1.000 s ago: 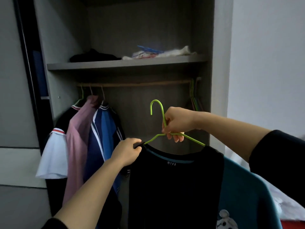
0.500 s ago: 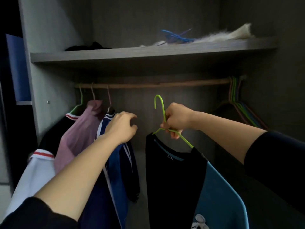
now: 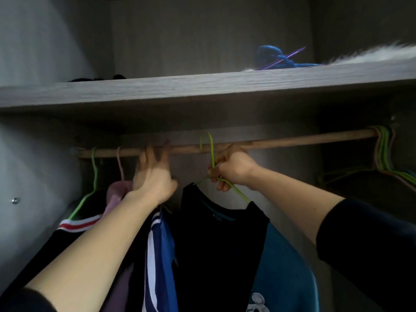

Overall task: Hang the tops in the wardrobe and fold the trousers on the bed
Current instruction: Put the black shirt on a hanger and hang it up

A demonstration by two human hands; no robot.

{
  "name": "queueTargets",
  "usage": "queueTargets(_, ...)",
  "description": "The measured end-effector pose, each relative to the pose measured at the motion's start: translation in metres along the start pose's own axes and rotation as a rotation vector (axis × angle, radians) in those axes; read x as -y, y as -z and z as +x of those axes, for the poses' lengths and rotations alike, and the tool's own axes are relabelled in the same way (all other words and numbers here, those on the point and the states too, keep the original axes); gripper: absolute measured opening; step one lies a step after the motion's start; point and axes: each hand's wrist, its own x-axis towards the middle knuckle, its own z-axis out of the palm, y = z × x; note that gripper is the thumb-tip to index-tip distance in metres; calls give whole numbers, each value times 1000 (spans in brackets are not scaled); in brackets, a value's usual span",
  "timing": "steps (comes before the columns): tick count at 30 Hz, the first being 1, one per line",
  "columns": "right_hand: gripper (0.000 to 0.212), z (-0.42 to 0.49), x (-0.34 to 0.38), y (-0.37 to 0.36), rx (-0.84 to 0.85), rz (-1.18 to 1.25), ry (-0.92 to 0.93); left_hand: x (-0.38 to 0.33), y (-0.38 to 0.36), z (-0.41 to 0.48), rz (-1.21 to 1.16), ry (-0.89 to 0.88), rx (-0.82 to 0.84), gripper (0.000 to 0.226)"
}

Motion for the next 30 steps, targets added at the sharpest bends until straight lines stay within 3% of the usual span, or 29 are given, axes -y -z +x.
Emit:
queueTargets(8, 14, 45, 11, -48, -101, 24, 65, 29, -12, 14, 26, -79, -114, 89)
queueTargets(15, 11, 41, -10, -64, -52, -137, 89, 25, -10, 14, 14, -54, -82, 86)
queueTargets(23, 29, 18, -22, -36, -50, -257, 187, 1, 6, 13, -27, 44, -57, 68)
queueTargets(30, 23, -7, -58, 32, -185, -444, 150, -81, 8, 21, -77, -101, -52, 60)
